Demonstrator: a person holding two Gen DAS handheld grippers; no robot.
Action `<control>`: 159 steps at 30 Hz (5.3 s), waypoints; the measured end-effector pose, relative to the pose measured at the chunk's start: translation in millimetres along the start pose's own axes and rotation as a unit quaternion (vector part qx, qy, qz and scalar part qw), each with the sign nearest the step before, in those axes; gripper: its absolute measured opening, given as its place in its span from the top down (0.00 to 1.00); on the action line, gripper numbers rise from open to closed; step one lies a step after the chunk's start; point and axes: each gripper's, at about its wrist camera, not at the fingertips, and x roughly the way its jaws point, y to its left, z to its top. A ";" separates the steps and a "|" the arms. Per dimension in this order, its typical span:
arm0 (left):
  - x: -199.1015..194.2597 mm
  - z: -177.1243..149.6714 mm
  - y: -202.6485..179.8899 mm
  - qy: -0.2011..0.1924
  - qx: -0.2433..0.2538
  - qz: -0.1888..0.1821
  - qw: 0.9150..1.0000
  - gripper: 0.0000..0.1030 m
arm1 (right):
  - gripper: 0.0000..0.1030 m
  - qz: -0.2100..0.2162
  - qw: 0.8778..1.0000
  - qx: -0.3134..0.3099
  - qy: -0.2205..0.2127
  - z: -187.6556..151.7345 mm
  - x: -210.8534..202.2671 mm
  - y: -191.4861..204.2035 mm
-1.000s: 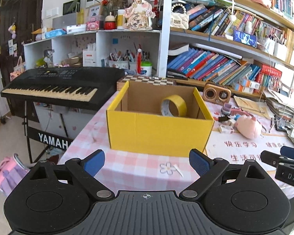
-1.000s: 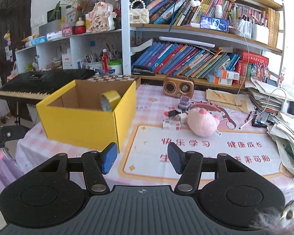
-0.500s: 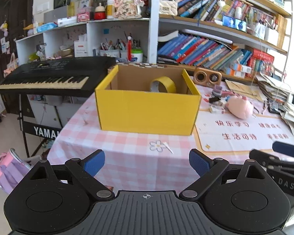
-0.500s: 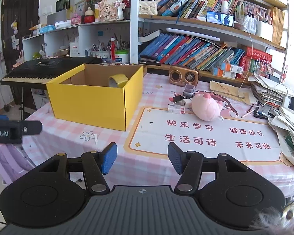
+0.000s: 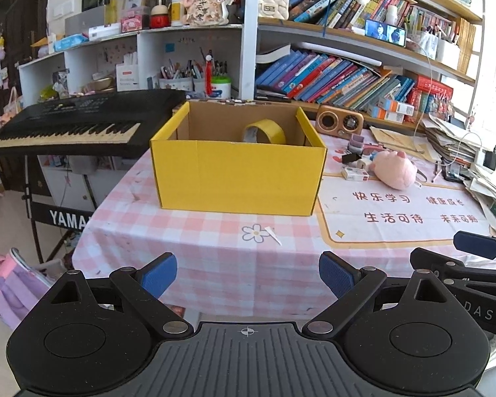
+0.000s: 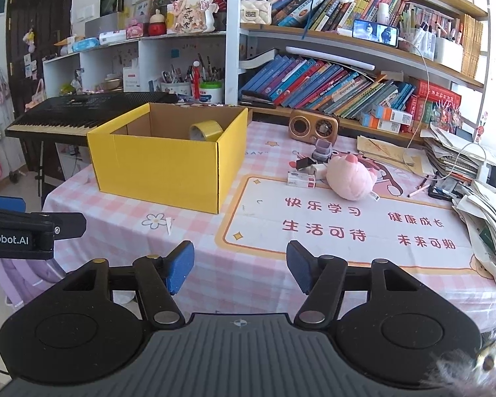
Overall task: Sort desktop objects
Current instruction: 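Move both open tools away from the yellow box toward the plush pig, then grasp the pink plush pig with the right tool while the left tool grasps the small white box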
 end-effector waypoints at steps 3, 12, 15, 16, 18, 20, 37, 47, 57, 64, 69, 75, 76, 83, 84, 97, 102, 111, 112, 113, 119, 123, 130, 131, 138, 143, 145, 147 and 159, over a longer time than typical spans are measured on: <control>2.7 0.5 -3.8 0.003 0.004 -0.008 1.000 0.08 | 0.40 -0.006 1.000 0.002 0.003 -2.2 -2.3 -1.6; 10.9 -1.2 -19.2 0.016 0.020 -0.039 0.999 0.08 | 0.38 -0.035 0.999 0.021 0.022 -10.5 -5.1 -15.8; 14.0 -1.6 -24.0 0.021 0.023 -0.047 0.998 0.08 | 0.37 -0.044 0.998 0.028 0.028 -12.7 -4.7 -21.9; 15.0 -1.5 -25.3 0.022 0.024 -0.049 0.998 0.08 | 0.37 -0.047 0.998 0.030 0.030 -13.5 -4.6 -23.7; 17.3 -1.1 -27.9 0.023 0.025 -0.052 0.998 0.08 | 0.36 -0.051 0.998 0.033 0.032 -14.8 -4.1 -26.8; 20.1 0.0 -30.8 0.025 0.027 -0.054 0.998 0.08 | 0.36 -0.054 0.997 0.036 0.034 -15.5 -3.2 -30.2; 46.8 14.1 -74.7 0.040 0.049 -0.085 0.994 0.08 | 0.35 -0.087 0.993 0.061 0.051 -16.5 5.4 -79.5; 66.1 24.6 -105.0 0.050 0.056 -0.095 0.993 0.08 | 0.35 -0.093 0.992 0.068 0.060 -10.2 18.0 -113.0; 88.6 34.5 -133.6 0.062 0.058 -0.096 0.992 0.08 | 0.35 -0.089 0.991 0.068 0.073 -3.7 37.2 -146.3; 106.4 40.4 -156.0 0.070 0.055 -0.096 0.991 0.08 | 0.35 -0.088 0.991 0.066 0.082 0.3 51.6 -173.4; 119.6 45.5 -174.0 0.074 0.053 -0.095 0.991 0.08 | 0.35 -0.085 0.990 0.065 0.087 3.4 62.4 -195.0; 132.2 51.6 -189.4 0.076 0.048 -0.086 0.992 0.08 | 0.35 -0.072 0.992 0.063 0.087 9.3 77.2 -215.9; 134.3 52.9 -190.8 0.077 0.046 -0.083 0.992 0.08 | 0.35 -0.070 0.992 0.063 0.087 10.5 79.6 -219.0; 144.7 62.2 -203.0 0.076 0.038 -0.070 0.994 0.08 | 0.35 -0.058 0.993 0.069 0.082 19.6 94.9 -240.8; 146.2 63.9 -204.6 0.075 0.038 -0.069 0.994 0.08 | 0.35 -0.057 0.993 0.070 0.081 21.2 97.2 -243.8; 169.3 84.7 -222.7 0.057 0.041 -0.048 0.996 0.08 | 0.35 -0.032 0.994 0.080 0.060 44.1 127.0 -274.1; 177.7 93.5 -225.7 0.055 0.037 -0.037 0.997 0.08 | 0.35 -0.019 0.994 0.086 0.058 55.6 144.4 -282.0; 184.1 92.5 -217.8 0.072 0.029 -0.010 0.997 0.08 | 0.24 0.039 0.995 0.071 0.064 77.7 189.9 -271.5; 185.7 91.8 -217.2 0.074 0.029 -0.008 0.997 0.08 | 0.21 0.045 0.994 0.071 0.068 79.0 195.3 -270.0; 187.0 91.2 -216.4 0.077 0.029 -0.006 0.997 0.08 | 0.20 0.051 0.994 0.071 0.071 80.0 200.4 -268.3; 195.8 91.2 -212.2 0.088 0.023 0.008 0.996 0.08 | 0.11 0.067 0.990 0.073 0.097 84.4 233.6 -263.2; 203.1 94.8 -213.3 0.093 0.028 0.014 0.995 0.08 | 0.06 0.087 0.987 0.075 0.112 87.1 257.5 -260.9; 209.7 101.8 -214.2 0.094 0.036 0.020 0.995 0.08 | 0.06 0.105 0.982 0.080 0.138 92.5 293.3 -253.9; 210.8 102.1 -213.2 0.096 0.036 0.021 0.994 0.08 | 0.06 0.106 0.981 0.080 0.140 92.7 296.1 -253.0; 219.2 105.6 -211.5 0.100 0.034 0.023 0.994 0.08 | 0.32 0.115 0.978 0.090 0.148 94.0 300.2 -258.8; 231.0 107.9 -217.0 0.101 0.033 0.011 0.994 0.08 | 0.34 0.105 0.982 0.102 0.121 98.1 281.6 -273.9; 236.5 108.2 -219.7 0.103 0.032 0.003 0.994 0.08 | 0.34 0.095 0.983 0.107 0.112 98.4 273.0 -281.2; 243.3 109.0 -222.9 0.104 0.030 -0.004 0.994 0.08 | 0.34 0.083 0.985 0.111 0.103 97.9 265.2 -287.0; 286.3 113.9 -219.5 0.088 0.004 0.018 0.996 0.10 | 0.33 0.037 0.990 0.114 0.070 84.7 226.9 -314.8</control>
